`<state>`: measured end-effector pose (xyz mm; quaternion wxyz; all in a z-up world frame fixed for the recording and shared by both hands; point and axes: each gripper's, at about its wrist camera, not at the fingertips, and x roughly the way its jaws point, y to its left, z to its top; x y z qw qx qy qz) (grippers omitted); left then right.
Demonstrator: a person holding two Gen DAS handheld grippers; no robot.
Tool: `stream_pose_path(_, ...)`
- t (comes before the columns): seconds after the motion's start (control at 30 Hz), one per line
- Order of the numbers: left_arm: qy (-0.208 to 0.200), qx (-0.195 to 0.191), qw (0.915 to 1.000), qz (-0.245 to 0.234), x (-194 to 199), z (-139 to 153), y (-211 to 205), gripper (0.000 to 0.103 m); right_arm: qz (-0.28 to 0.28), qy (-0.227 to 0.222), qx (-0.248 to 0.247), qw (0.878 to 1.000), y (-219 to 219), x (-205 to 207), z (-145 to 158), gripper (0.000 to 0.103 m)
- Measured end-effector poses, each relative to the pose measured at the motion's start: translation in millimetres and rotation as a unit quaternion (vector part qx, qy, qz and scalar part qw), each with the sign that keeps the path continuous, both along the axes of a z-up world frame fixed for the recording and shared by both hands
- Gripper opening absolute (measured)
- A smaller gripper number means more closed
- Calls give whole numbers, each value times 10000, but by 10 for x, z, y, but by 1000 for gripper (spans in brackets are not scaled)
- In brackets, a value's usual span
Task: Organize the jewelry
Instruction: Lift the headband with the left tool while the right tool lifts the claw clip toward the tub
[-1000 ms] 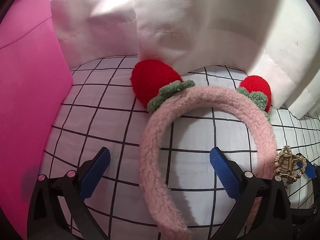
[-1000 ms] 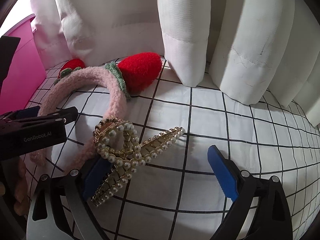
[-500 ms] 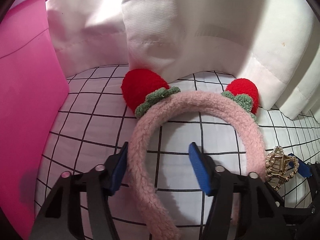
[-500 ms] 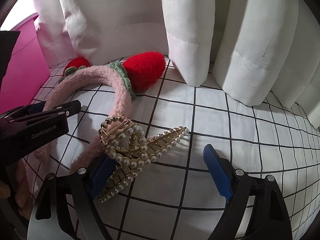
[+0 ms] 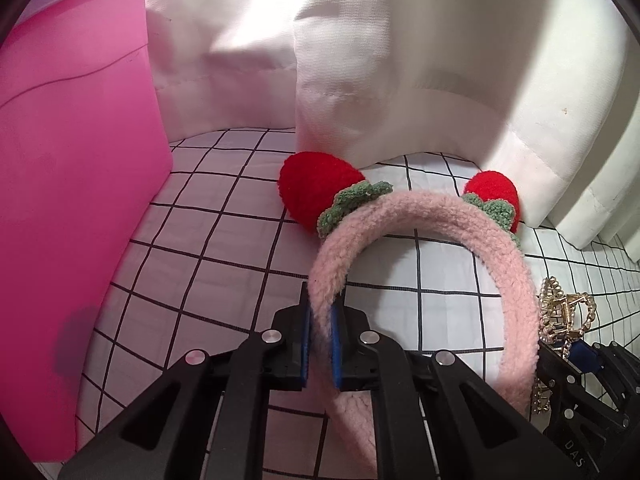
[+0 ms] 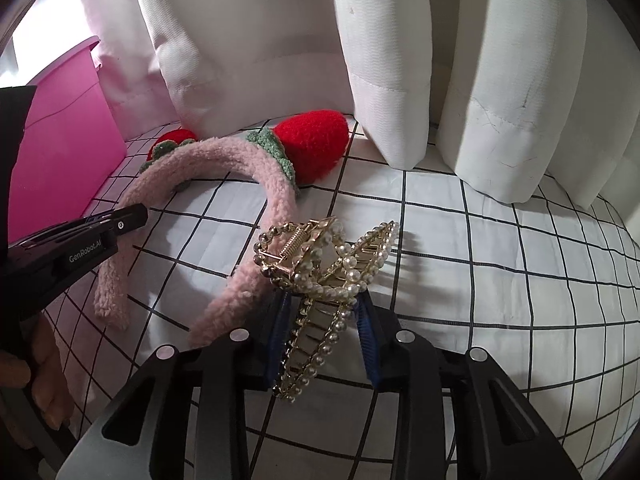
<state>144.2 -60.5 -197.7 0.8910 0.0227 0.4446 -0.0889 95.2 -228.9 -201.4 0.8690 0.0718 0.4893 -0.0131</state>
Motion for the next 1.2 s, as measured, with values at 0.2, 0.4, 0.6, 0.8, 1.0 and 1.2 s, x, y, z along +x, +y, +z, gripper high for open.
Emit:
stream_pose_path(0.2, -103, -61, 9999, 33, -48, 67, 76, 8, -69, -70, 73, 9999, -92, -178, 58, 32)
stream_pose_path(0.4, -214, -84, 9997, 13, -206, 207, 99, 8, -205, -142, 131, 9996, -267, -378, 157, 32)
stream_pose_path(0.6, -317, -107, 9994, -60, -401, 340, 100, 9, -206, -195, 124, 9995, -334, -548, 284, 32)
stream_pose_path(0.8, -359, -167, 9992, -41, -575, 485, 95, 9, -146, -287, 80, 9994, -310, -591, 466, 32)
stream_pose_path(1.0, -492, -202, 9986, -20, -773, 703, 103, 9, -81, -431, 52, 9990, -315, -681, 724, 32)
stream_pose_path(1.2, -752, -277, 9968, 40, -966, 1023, 144, 9, 90, -622, 29, 9980, -333, -804, 1026, 32)
